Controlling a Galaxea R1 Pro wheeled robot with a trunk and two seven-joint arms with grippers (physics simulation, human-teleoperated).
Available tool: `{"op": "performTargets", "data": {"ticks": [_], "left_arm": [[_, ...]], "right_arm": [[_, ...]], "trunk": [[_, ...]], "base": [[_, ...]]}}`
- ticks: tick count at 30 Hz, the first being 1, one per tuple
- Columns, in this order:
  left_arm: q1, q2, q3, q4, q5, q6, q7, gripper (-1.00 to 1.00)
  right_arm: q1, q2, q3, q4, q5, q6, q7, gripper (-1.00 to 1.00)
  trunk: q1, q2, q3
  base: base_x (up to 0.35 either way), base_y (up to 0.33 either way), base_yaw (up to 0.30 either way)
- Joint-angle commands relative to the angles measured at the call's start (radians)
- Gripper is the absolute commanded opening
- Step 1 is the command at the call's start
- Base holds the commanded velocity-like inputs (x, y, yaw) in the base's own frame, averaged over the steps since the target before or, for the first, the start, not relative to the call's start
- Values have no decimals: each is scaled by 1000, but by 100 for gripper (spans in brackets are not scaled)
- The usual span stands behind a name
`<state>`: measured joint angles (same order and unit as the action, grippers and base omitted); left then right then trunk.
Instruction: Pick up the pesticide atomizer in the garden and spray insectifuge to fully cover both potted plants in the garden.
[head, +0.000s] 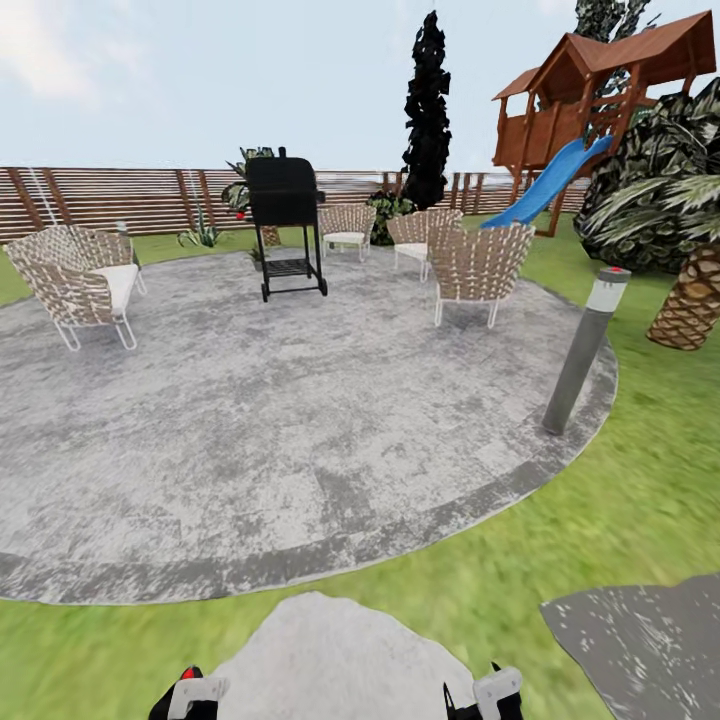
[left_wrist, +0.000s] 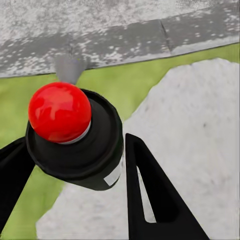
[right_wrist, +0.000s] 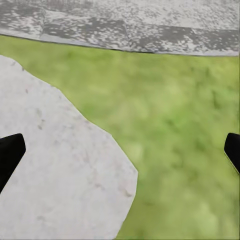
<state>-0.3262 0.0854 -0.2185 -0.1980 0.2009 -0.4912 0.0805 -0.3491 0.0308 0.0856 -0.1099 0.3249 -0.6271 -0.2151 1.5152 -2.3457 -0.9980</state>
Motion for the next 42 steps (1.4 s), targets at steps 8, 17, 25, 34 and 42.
{"op": "performTargets", "data": {"ticks": [8, 17, 25, 34, 42], "left_arm": [[0, 0, -9, 0, 6, -3, 6, -100], [0, 0, -9, 0, 6, -3, 5, -100], [0, 0, -10, 0, 6, -3, 5, -100], [0, 0, -9, 0, 6, -3, 6, -100], [0, 0, -9, 0, 6, -3, 7, -100]], "right_arm": [[-1, 0, 8, 1, 3, 0, -10, 100], [-1, 1, 8, 1, 4, 0, -6, 100], [-1, 0, 8, 1, 5, 0, -6, 100], [-1, 1, 8, 1, 5, 0, -9, 100], [-1, 0, 8, 1, 5, 0, -9, 100]], "trunk": [[0, 0, -1], [0, 0, -1], [0, 0, -1], [0, 0, -1], [0, 0, -1]], "base": [[339, 0, 51], [339, 0, 89], [339, 0, 1], [339, 0, 83], [339, 0, 100]]}}
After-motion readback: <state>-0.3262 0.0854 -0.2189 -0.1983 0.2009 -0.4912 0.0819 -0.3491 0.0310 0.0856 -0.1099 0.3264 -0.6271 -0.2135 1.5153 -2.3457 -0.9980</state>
